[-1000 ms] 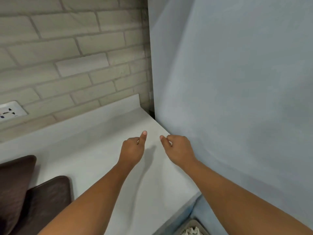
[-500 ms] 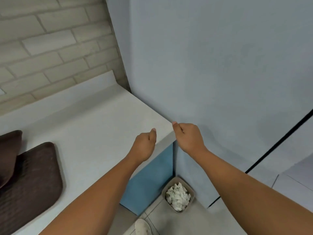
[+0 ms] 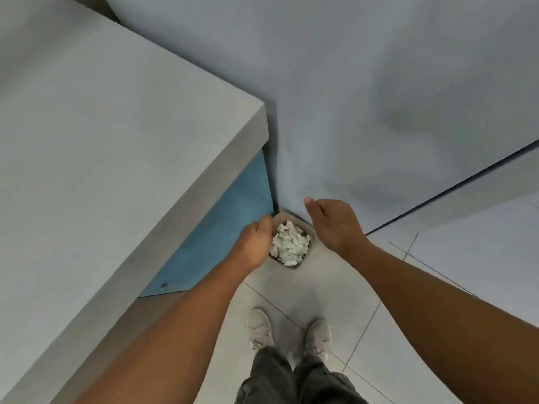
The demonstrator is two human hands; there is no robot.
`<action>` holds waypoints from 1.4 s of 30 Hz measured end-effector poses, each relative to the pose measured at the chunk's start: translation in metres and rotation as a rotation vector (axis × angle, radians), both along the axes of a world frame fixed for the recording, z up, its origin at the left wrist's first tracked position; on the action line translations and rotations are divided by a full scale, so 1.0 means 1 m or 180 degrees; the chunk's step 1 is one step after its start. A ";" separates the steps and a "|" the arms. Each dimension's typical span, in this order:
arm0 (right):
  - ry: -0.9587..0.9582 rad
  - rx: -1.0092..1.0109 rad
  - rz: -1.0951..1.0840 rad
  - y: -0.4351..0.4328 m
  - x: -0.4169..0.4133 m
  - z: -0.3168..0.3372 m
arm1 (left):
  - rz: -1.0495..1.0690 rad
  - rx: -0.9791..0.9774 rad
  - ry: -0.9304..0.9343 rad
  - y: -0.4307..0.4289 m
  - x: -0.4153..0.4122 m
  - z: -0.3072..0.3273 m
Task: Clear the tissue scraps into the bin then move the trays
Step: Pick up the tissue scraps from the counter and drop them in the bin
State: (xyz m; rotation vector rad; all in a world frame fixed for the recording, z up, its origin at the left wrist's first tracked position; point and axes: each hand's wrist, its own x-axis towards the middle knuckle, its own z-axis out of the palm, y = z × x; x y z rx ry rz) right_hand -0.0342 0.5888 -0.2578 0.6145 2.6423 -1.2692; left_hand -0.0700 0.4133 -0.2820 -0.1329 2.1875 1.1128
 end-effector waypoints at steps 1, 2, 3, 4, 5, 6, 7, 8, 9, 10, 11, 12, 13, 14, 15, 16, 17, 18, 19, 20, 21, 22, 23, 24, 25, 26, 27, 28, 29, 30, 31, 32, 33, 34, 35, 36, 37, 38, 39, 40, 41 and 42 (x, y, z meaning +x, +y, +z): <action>-0.0073 -0.0109 -0.0049 0.001 -0.003 -0.017 | -0.0046 -0.0038 -0.0105 -0.001 0.000 -0.023; -0.0114 -0.0282 -0.0136 0.002 -0.005 -0.034 | -0.0088 -0.0077 -0.0178 -0.001 -0.001 -0.044; -0.0138 -0.0484 -0.0245 0.003 -0.007 -0.052 | -0.0149 -0.0150 -0.0208 -0.001 -0.001 -0.065; -0.0138 -0.0661 -0.0337 0.004 -0.008 -0.070 | -0.0239 -0.0240 -0.0194 -0.001 -0.003 -0.087; -0.0134 -0.0762 -0.0389 0.005 -0.009 -0.088 | -0.0348 -0.0337 -0.0147 -0.001 -0.006 -0.107; -0.0158 -0.0804 -0.0402 0.006 -0.008 -0.106 | -0.0486 -0.0434 -0.0081 -0.001 -0.009 -0.128; -0.0204 -0.0805 -0.0387 0.007 -0.006 -0.125 | -0.0628 -0.0541 0.0034 0.000 -0.012 -0.150; -0.0266 -0.0782 -0.0364 0.008 -0.002 -0.144 | -0.0681 -0.0622 0.0147 0.000 -0.015 -0.171; -0.0334 -0.0736 -0.0335 0.008 0.002 -0.162 | -0.0679 -0.0673 0.0241 0.002 -0.018 -0.191; -0.0411 -0.0676 -0.0309 0.007 0.008 -0.180 | -0.0657 -0.0701 0.0295 0.003 -0.021 -0.211; -0.0489 -0.0600 -0.0289 0.007 0.014 -0.197 | -0.0640 -0.0716 0.0295 0.004 -0.023 -0.229; -0.0556 -0.0521 -0.0278 0.007 0.020 -0.213 | -0.0645 -0.0733 0.0260 0.005 -0.026 -0.248; -0.0614 -0.0461 -0.0270 0.006 0.026 -0.228 | -0.0683 -0.0765 0.0235 0.006 -0.030 -0.267; -0.0681 -0.0434 -0.0277 0.005 0.032 -0.242 | -0.0753 -0.0817 0.0228 0.006 -0.032 -0.287; -0.0736 -0.0416 -0.0280 0.004 0.038 -0.256 | -0.0833 -0.0867 0.0239 0.006 -0.035 -0.305; -0.0762 -0.0377 -0.0255 0.003 0.043 -0.269 | -0.0892 -0.0893 0.0251 0.007 -0.037 -0.322; -0.0794 -0.0310 -0.0193 0.002 0.048 -0.282 | -0.0925 -0.0903 0.0253 0.008 -0.039 -0.339; -0.0833 -0.0227 -0.0118 0.002 0.052 -0.294 | -0.0932 -0.0908 0.0262 0.010 -0.042 -0.354; -0.0859 -0.0152 -0.0039 0.002 0.055 -0.306 | -0.0900 -0.0912 0.0277 0.013 -0.046 -0.368; -0.0872 -0.0092 0.0044 0.003 0.057 -0.317 | -0.0809 -0.0912 0.0278 0.017 -0.051 -0.382; -0.0877 -0.0025 0.0118 0.004 0.058 -0.326 | -0.0689 -0.0915 0.0263 0.020 -0.056 -0.395; -0.0868 0.0052 0.0171 0.005 0.057 -0.334 | -0.0587 -0.0944 0.0258 0.023 -0.062 -0.406; -0.0826 0.0128 0.0193 0.007 0.055 -0.340 | -0.0528 -0.0997 0.0276 0.027 -0.067 -0.417; -0.0757 0.0184 0.0185 0.009 0.053 -0.346 | -0.0517 -0.1044 0.0312 0.030 -0.071 -0.425; -0.0669 0.0226 0.0170 0.011 0.050 -0.350 | -0.0547 -0.1065 0.0356 0.034 -0.074 -0.430; -0.0584 0.0261 0.0156 0.012 0.047 -0.354 | -0.0627 -0.1077 0.0408 0.038 -0.076 -0.434; -0.0514 0.0279 0.0127 0.013 0.043 -0.358 | -0.0736 -0.1104 0.0463 0.042 -0.078 -0.437; -0.0473 0.0263 0.0072 0.013 0.040 -0.360 | -0.0834 -0.1145 0.0521 0.044 -0.079 -0.438; -0.0459 0.0222 -0.0002 0.014 0.037 -0.361 | -0.0878 -0.1173 0.0573 0.045 -0.080 -0.439; -0.0455 0.0178 -0.0081 0.015 0.033 -0.361 | -0.0867 -0.1167 0.0607 0.045 -0.079 -0.438; -0.0448 0.0145 -0.0149 0.015 0.029 -0.359 | -0.0817 -0.1121 0.0631 0.044 -0.078 -0.436; -0.0436 0.0110 -0.0221 0.015 0.025 -0.356 | -0.0754 -0.1051 0.0633 0.041 -0.076 -0.433; -0.0414 0.0051 -0.0327 0.015 0.021 -0.353 | -0.0692 -0.0981 0.0629 0.038 -0.074 -0.428; -0.0384 -0.0042 -0.0475 0.015 0.017 -0.351 | -0.0631 -0.0913 0.0617 0.035 -0.070 -0.422; -0.0355 -0.0137 -0.0624 0.014 0.013 -0.351 | -0.0576 -0.0842 0.0611 0.031 -0.066 -0.417; -0.0334 -0.0184 -0.0719 0.012 0.010 -0.354 | -0.0522 -0.0759 0.0613 0.026 -0.060 -0.412; -0.0341 -0.0178 -0.0740 0.010 0.006 -0.360 | -0.0473 -0.0684 0.0607 0.022 -0.054 -0.407; -0.0375 -0.0151 -0.0725 0.008 0.001 -0.368 | -0.0437 -0.0634 0.0591 0.017 -0.048 -0.404; -0.0422 -0.0129 -0.0718 0.005 -0.004 -0.379 | -0.0418 -0.0611 0.0579 0.013 -0.043 -0.402; -0.0484 -0.0114 -0.0737 0.003 -0.010 -0.391 | -0.0414 -0.0607 0.0572 0.009 -0.038 -0.401; -0.0550 -0.0087 -0.0764 0.003 -0.017 -0.401 | -0.0403 -0.0613 0.0551 0.006 -0.034 -0.400; -0.0606 -0.0026 -0.0767 0.001 -0.024 -0.413 | -0.0390 -0.0622 0.0515 0.002 -0.030 -0.401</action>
